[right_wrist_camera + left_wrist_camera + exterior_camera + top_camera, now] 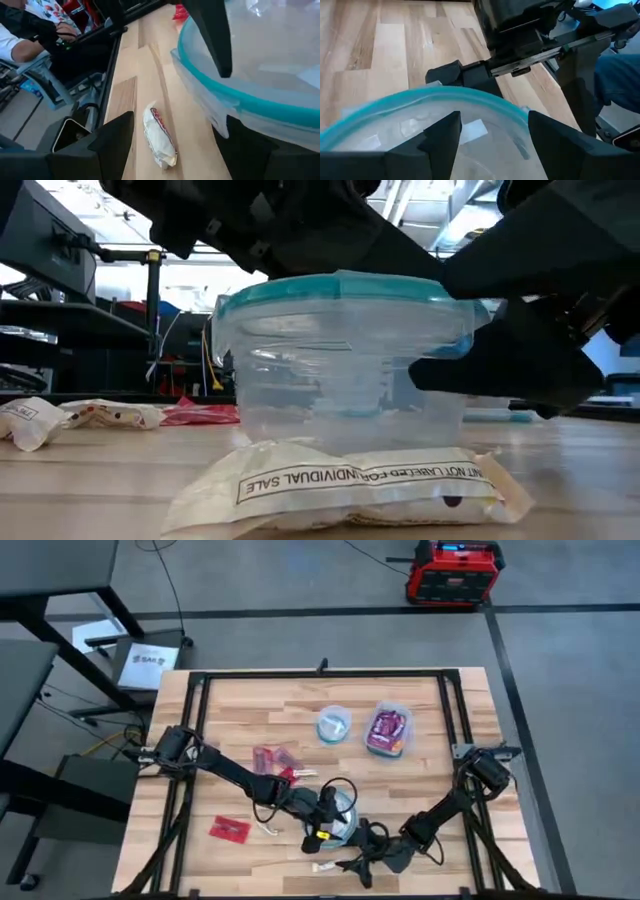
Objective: Sort candy
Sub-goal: Open the center transparent bin
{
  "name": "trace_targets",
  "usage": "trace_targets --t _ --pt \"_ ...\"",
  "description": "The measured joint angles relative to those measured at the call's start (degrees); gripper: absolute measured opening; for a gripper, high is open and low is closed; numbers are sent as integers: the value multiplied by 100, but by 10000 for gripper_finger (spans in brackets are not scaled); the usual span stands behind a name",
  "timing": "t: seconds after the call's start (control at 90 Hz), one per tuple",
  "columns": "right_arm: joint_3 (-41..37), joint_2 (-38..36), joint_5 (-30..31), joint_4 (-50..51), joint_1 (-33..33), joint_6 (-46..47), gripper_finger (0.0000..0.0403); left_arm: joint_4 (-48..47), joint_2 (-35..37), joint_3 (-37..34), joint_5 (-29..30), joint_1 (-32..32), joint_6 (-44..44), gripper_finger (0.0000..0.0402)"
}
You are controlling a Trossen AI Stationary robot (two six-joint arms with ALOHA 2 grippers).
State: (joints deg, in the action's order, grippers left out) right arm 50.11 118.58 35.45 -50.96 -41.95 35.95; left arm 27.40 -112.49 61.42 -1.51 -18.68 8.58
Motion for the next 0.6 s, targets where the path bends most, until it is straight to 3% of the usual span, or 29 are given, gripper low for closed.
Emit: trace_targets --t 0.289,0.6 --pt "41 -39 -385 -908 -75 -1237 255 -11 -61 -188 215 38 -32 219" --pt "32 -59 -401 -632 -133 -1320 255 321 -206 -103 201 42 37 219"
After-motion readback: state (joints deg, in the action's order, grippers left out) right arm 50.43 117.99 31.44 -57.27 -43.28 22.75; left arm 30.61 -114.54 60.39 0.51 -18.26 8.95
